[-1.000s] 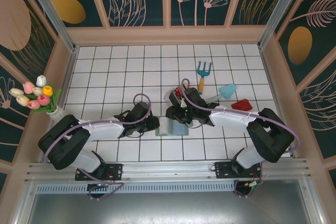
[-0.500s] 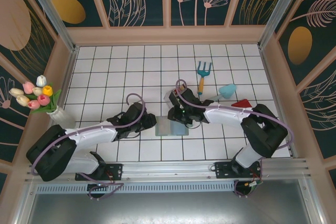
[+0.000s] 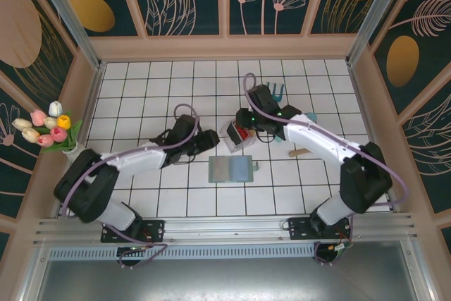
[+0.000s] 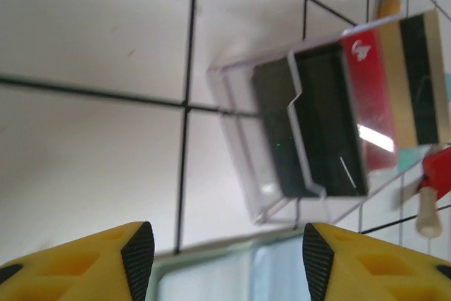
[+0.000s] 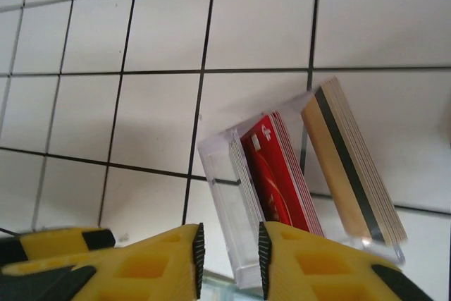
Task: Put the credit cards into the card holder
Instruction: Pick up the credit card from the storage box.
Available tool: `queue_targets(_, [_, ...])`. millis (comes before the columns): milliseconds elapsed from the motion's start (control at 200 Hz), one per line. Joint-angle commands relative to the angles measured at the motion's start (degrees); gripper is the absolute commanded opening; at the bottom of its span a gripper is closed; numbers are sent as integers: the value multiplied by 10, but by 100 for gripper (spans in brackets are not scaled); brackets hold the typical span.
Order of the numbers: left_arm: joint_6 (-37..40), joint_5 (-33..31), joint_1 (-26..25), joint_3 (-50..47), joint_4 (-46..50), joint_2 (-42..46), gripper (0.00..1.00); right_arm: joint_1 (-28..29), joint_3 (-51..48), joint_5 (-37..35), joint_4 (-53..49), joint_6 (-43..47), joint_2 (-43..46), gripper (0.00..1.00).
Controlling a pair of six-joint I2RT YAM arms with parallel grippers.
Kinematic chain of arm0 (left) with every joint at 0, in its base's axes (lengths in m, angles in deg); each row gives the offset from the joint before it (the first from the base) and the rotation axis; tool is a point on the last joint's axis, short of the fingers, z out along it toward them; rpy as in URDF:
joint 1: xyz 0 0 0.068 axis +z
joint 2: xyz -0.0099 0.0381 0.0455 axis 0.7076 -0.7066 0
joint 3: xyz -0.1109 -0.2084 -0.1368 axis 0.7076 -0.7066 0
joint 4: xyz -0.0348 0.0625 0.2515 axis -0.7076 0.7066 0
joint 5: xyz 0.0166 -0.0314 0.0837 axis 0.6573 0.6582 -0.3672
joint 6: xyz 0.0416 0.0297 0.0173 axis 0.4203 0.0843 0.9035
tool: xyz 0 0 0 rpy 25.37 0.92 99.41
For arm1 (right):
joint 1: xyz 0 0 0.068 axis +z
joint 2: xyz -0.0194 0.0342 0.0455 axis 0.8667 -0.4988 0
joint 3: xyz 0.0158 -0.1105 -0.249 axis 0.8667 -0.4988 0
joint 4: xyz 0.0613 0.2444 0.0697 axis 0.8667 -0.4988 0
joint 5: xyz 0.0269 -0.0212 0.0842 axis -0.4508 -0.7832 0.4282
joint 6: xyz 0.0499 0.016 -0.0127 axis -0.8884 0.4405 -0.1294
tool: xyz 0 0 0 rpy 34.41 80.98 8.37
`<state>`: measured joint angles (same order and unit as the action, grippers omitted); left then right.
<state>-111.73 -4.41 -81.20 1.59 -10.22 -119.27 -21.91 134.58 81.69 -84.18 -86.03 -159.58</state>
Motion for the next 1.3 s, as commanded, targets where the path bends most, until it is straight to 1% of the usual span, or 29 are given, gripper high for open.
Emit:
queue_targets(0, [0, 64, 26, 59, -33, -56, 60, 10, 31, -12, -61, 70, -55, 27])
queue_targets(60, [-1, 76, 38, 89, -31, -90, 62, 19, 35, -11, -56, 83, -71, 27])
queue_targets(180, [-6, 108, 53, 132, -43, -154, 59, 25, 41, -27, -56, 89, -98, 26])
queue_targets(310, [-1, 110, 54, 170, -32, -191, 57, 32, 45, -28, -52, 104, -113, 28])
queue_targets(395, [-6, 122, 54, 168, -45, -207, 56, 42, 56, -58, -60, 108, -125, 30])
queue_targets(475, [-10, 132, 54, 159, -61, -214, 54, 45, 63, -66, -69, 112, -136, 32])
queue_targets(590, [-7, 134, 54, 150, -63, -220, 48, 50, 71, -74, -75, 118, -144, 32])
queue_targets(746, [-8, 124, 54, 139, -65, -221, 43, 58, 79, -112, -88, 117, -160, 33])
queue_targets(831, [-8, 128, 54, 139, -70, -225, 37, 66, 86, -127, -96, 124, -173, 33])
queue_targets(986, [-2, 121, 54, 125, -65, -226, 35, 86, 96, -171, -103, 128, -192, 35])
queue_targets(1141, [3, 117, 54, 124, -62, -227, 33, 106, 104, -260, -121, 117, -204, 36])
queue_targets(1226, [4, 115, 54, 122, -61, -228, 33, 108, 106, -282, -129, 109, -201, 36])
queue_targets(1296, [6, 115, 54, 121, -61, -228, 33, 109, 105, -285, -126, 110, -191, 36])
